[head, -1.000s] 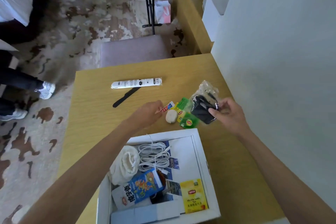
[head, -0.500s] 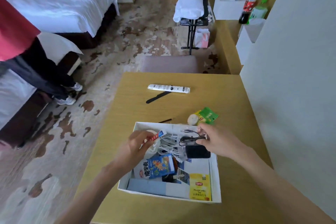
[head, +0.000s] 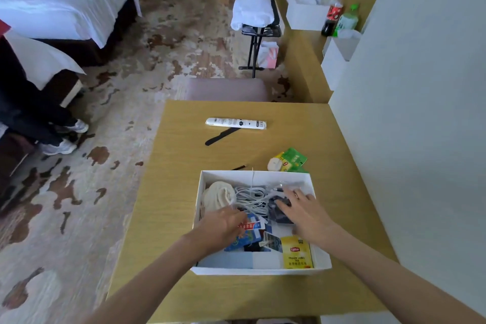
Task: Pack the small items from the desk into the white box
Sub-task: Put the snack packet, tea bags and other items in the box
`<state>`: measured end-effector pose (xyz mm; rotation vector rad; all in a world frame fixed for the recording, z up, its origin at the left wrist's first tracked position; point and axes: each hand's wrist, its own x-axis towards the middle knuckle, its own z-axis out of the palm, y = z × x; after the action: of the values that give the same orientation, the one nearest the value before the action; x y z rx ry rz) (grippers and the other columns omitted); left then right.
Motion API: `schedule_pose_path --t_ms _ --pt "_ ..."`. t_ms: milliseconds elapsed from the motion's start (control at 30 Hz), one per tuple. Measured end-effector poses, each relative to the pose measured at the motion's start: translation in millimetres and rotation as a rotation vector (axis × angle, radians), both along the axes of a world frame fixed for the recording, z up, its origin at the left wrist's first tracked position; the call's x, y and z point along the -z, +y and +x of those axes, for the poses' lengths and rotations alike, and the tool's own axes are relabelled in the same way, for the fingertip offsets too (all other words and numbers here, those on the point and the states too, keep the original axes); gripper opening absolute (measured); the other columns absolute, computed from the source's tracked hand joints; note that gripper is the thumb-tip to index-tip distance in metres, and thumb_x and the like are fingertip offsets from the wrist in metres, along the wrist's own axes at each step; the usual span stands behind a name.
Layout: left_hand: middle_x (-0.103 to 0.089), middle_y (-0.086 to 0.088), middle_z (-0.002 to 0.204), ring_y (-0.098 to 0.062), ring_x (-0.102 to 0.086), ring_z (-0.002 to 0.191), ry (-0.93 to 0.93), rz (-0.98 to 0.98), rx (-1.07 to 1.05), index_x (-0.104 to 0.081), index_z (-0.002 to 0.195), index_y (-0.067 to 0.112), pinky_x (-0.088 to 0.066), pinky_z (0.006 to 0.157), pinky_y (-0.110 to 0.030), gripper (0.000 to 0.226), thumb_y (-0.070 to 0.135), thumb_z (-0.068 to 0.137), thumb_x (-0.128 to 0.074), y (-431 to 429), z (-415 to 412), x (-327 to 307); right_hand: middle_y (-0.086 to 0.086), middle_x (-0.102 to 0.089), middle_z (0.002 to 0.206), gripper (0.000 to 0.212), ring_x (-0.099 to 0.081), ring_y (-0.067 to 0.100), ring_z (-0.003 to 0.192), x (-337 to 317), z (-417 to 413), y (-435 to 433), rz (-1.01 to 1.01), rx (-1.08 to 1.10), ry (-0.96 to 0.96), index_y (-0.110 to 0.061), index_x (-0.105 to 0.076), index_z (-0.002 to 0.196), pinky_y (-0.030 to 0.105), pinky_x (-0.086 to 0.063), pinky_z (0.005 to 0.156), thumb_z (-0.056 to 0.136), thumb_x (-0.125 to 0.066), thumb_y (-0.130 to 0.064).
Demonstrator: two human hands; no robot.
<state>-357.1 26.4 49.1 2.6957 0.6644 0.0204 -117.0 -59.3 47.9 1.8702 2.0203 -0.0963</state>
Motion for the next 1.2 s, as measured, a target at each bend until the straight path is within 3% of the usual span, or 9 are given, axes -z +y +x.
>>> schedule_pose_path --t_ms 167,300,367,467,600,733,833,1067,1200 --pt "-0.063 -0.005 0.106 -0.023 -0.055 0.099 0.129 -0.020 0.111 -0.057 0.108 0.012 -0.049 0.081 -0.042 0.021 0.024 0.093 -0.050 -1 12 6 0.017 -0.016 0.157 0.080 -0.026 0.035 0.139 2 1 14 -0.087 0.017 0.003 -0.013 -0.025 0.147 0.042 -0.038 0.104 0.081 -0.069 -0.008" --pt "-0.063 -0.007 0.102 -0.025 -0.056 0.096 0.139 -0.024 0.121 -0.057 0.102 0.011 -0.051 0.076 -0.043 0.019 0.025 0.092 -0.050 -2 19 7 0.015 -0.011 0.161 0.080 -0.011 0.031 0.148 -1 -4 17 -0.107 0.008 -0.073 -0.012 -0.020 0.151 0.052 -0.010 0.118 0.086 -0.066 -0.022" --pt "-0.063 -0.006 0.104 -0.024 -0.056 0.098 0.110 -0.024 0.110 -0.058 0.104 0.012 -0.051 0.077 -0.042 0.020 0.026 0.092 -0.051 0 22 6 0.008 -0.019 0.159 0.072 -0.013 0.027 0.147 -6 -6 10 -0.059 0.041 0.126 -0.015 -0.028 0.150 0.047 -0.012 0.119 0.089 -0.063 -0.031" --pt "-0.065 -0.005 0.105 -0.023 -0.057 0.099 0.014 -0.030 0.100 -0.061 0.107 0.011 -0.049 0.077 -0.037 0.022 0.025 0.092 -0.051 1 26 4 -0.003 -0.053 0.136 0.049 -0.049 0.017 0.124 -11 -12 -8 0.067 0.189 0.618 -0.024 -0.048 0.137 0.033 -0.042 0.100 0.091 -0.055 -0.041" --pt "-0.066 -0.004 0.102 -0.022 -0.060 0.096 -0.057 -0.016 0.137 -0.062 0.106 0.013 -0.046 0.074 -0.033 0.022 0.027 0.092 -0.054 1 34 6 -0.008 -0.071 0.100 0.033 -0.063 0.004 0.083 -11 -23 -19 -0.015 0.318 0.853 -0.026 -0.061 0.119 0.023 -0.052 0.074 0.091 -0.059 -0.043" --pt "-0.058 -0.001 0.117 -0.018 -0.054 0.107 -0.005 -0.003 0.213 -0.053 0.120 0.019 -0.051 0.085 -0.036 0.031 0.027 0.091 -0.054 0 44 15 -0.003 -0.070 0.083 0.007 -0.056 0.002 0.062 -5 -11 -21 0.002 0.373 0.827 -0.020 -0.068 0.095 0.018 -0.043 0.058 0.091 -0.063 -0.022" --pt "-0.047 -0.004 0.133 -0.021 -0.046 0.118 0.110 0.133 0.282 -0.043 0.131 0.016 -0.051 0.088 -0.039 0.044 0.017 0.089 -0.053 5 44 24 -0.008 -0.064 0.086 0.009 -0.055 0.002 0.071 -5 6 -25 -0.007 0.455 0.771 -0.023 -0.063 0.090 0.016 -0.042 0.060 0.092 -0.058 -0.016" --pt "-0.055 -0.007 0.123 -0.023 -0.053 0.105 0.122 0.303 0.421 -0.053 0.115 0.017 -0.051 0.074 -0.035 0.043 0.012 0.075 -0.068 14 33 24 0.002 -0.065 0.091 0.012 -0.061 0.018 0.080 14 -17 -15 -0.169 0.385 0.622 -0.019 -0.060 0.097 0.035 -0.051 0.071 0.098 -0.048 -0.017" --pt "-0.057 -0.006 0.116 -0.021 -0.054 0.098 0.086 0.299 0.367 -0.052 0.114 0.016 -0.051 0.072 -0.034 0.035 0.008 0.080 -0.058 15 33 21 0.003 -0.068 0.091 0.006 -0.062 0.019 0.080 25 -37 -8 -0.170 0.337 0.729 -0.017 -0.066 0.094 0.028 -0.044 0.063 0.093 -0.061 -0.020"
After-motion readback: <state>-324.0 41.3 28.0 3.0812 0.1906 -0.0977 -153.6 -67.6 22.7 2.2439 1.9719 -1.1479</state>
